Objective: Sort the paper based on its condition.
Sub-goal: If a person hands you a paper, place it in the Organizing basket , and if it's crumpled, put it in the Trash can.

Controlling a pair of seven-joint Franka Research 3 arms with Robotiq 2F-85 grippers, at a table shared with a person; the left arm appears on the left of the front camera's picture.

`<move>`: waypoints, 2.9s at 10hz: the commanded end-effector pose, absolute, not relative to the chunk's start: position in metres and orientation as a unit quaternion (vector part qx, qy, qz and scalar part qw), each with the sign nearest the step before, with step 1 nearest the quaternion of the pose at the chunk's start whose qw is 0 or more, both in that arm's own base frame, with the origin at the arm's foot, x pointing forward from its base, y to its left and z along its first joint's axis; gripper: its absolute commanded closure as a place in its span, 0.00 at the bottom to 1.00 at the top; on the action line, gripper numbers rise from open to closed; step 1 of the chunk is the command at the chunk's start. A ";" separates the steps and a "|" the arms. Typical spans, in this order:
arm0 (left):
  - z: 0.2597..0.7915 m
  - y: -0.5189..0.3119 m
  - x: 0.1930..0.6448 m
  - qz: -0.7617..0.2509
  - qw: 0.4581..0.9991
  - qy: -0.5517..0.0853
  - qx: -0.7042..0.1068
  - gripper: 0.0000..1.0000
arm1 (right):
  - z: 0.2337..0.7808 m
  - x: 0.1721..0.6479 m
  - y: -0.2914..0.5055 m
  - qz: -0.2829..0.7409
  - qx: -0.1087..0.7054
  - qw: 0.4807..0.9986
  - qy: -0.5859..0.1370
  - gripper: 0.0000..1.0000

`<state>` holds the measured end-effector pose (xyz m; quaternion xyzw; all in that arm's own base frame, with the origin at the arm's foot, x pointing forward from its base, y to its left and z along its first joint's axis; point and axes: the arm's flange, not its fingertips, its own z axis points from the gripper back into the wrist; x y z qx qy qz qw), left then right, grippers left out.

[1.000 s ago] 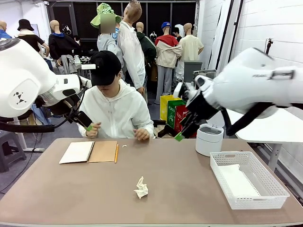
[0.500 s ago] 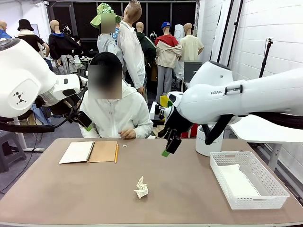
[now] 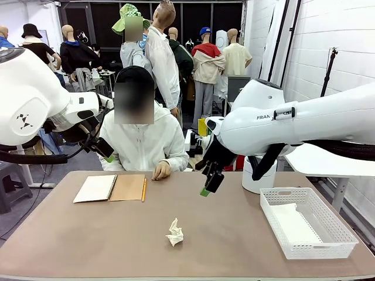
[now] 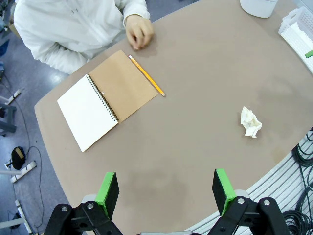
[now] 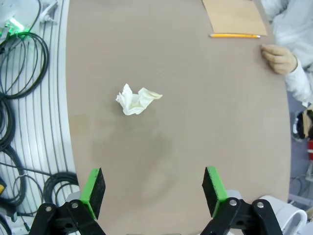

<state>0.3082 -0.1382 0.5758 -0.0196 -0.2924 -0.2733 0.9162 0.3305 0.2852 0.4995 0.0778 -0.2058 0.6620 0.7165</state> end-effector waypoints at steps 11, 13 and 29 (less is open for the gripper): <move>0.576 -0.137 0.308 -0.273 0.916 -0.292 -0.020 0.00 | 0.436 0.354 0.359 0.715 0.046 0.681 -0.153 0.00; 0.576 -0.137 0.308 -0.273 0.916 -0.292 -0.020 0.00 | 0.422 0.359 0.372 0.720 0.040 0.680 -0.137 0.00; 0.576 -0.137 0.308 -0.273 0.916 -0.292 -0.020 0.00 | 0.346 0.364 0.409 0.727 0.059 0.681 -0.058 0.00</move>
